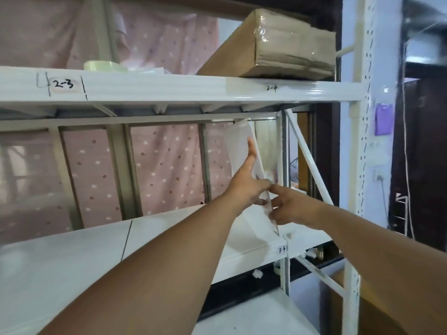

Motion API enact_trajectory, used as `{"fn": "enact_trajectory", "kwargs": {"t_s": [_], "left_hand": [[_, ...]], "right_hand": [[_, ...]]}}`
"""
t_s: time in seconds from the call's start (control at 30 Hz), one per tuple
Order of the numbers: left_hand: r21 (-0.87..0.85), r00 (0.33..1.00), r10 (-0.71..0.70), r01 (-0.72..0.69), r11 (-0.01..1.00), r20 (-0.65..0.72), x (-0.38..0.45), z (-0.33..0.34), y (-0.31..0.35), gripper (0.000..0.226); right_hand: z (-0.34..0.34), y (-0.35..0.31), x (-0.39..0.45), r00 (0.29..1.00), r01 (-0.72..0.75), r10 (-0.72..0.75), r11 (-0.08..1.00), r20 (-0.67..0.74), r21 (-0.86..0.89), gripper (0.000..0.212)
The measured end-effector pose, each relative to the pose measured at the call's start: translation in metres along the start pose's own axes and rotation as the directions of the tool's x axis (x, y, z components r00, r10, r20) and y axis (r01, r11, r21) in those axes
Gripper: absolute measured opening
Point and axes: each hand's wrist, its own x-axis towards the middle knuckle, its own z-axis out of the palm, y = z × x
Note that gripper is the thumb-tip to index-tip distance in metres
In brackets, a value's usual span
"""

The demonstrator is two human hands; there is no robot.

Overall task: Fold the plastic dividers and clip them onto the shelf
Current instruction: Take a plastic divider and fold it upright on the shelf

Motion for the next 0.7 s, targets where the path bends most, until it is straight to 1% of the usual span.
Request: {"fn": "enact_trajectory", "kwargs": {"t_s": [0.17,0.3,0.37,0.47,0.7], "left_hand": [[0.026,0.997,-0.023,0.022,0.999,0.073,0.024,0.020,-0.005,0.121],[0.000,0.994,-0.036,0.036,0.999,0.105,0.040,0.035,-0.014,0.122],[0.009,0.996,-0.035,0.034,0.999,0.087,0.046,0.040,-0.017,0.122],[0.101,0.998,-0.017,0.012,0.995,0.054,0.052,0.048,-0.021,0.120],[0.141,0.999,0.030,-0.035,0.989,0.035,0.067,0.057,-0.028,0.118]], "right_hand": [[-0.022,0.018,0.001,1.000,-0.023,0.023,0.999,-0.014,0.026,0.079],[-0.036,0.030,0.005,0.999,-0.041,0.042,0.999,-0.018,0.031,0.078],[-0.043,0.034,0.007,0.998,-0.050,0.050,0.998,-0.022,0.031,0.074],[-0.047,0.039,0.009,0.998,-0.058,0.059,0.998,-0.016,0.033,0.069],[-0.052,0.046,0.017,0.995,-0.065,0.067,0.998,-0.074,0.023,0.077]]}}
